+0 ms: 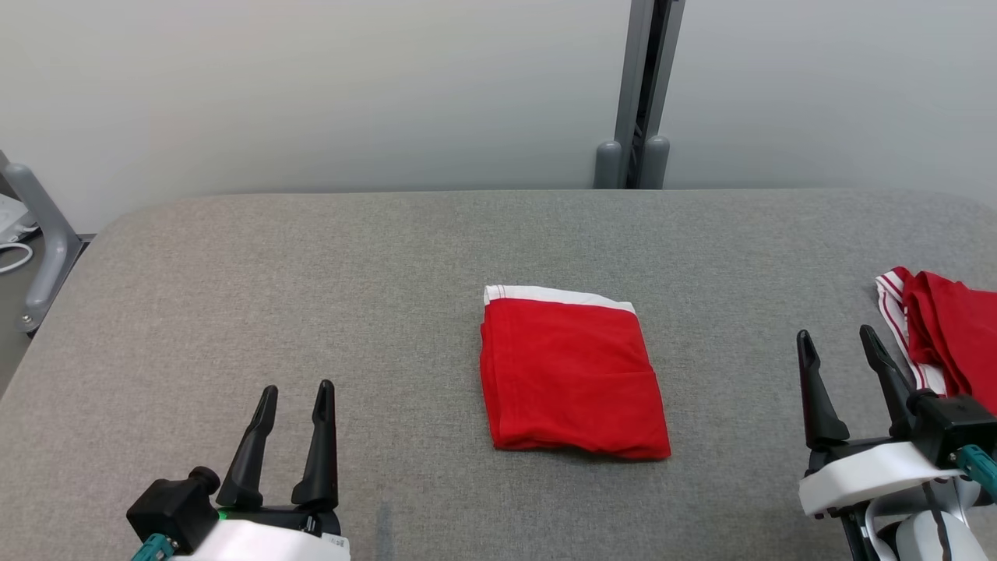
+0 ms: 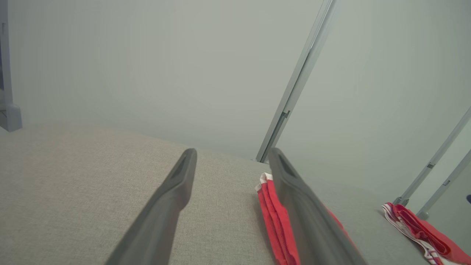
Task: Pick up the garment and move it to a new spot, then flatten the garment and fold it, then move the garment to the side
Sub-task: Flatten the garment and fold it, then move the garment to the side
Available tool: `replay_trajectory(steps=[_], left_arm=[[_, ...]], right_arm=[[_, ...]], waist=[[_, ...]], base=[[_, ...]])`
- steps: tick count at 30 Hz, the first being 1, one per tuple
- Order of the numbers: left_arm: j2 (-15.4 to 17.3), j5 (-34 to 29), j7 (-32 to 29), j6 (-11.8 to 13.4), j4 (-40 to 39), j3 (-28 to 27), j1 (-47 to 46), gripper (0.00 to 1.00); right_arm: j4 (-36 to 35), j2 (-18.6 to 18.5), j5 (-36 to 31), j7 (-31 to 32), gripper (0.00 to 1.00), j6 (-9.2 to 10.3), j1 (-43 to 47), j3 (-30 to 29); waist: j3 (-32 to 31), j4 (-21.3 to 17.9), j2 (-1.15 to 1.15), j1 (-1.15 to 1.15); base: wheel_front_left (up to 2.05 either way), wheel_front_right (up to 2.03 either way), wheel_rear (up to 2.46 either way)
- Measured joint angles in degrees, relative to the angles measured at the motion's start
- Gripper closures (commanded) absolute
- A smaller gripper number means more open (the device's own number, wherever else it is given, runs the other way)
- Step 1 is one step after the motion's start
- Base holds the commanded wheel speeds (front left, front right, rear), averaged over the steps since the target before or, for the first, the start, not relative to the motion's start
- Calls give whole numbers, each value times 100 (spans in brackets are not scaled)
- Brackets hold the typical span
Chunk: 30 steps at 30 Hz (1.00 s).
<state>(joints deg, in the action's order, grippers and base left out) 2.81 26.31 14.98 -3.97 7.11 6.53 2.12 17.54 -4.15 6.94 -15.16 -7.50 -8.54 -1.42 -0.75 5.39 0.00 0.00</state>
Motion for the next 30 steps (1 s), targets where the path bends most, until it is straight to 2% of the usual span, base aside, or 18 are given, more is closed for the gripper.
replay_trajectory(steps=[30], left_arm=[[1,-67,0,8,-35,66,5,0]], right_arm=[[86,62,-85,0,0,0,-2,-36]], waist=[[85,136,0,0]], base=[[0,0,0]])
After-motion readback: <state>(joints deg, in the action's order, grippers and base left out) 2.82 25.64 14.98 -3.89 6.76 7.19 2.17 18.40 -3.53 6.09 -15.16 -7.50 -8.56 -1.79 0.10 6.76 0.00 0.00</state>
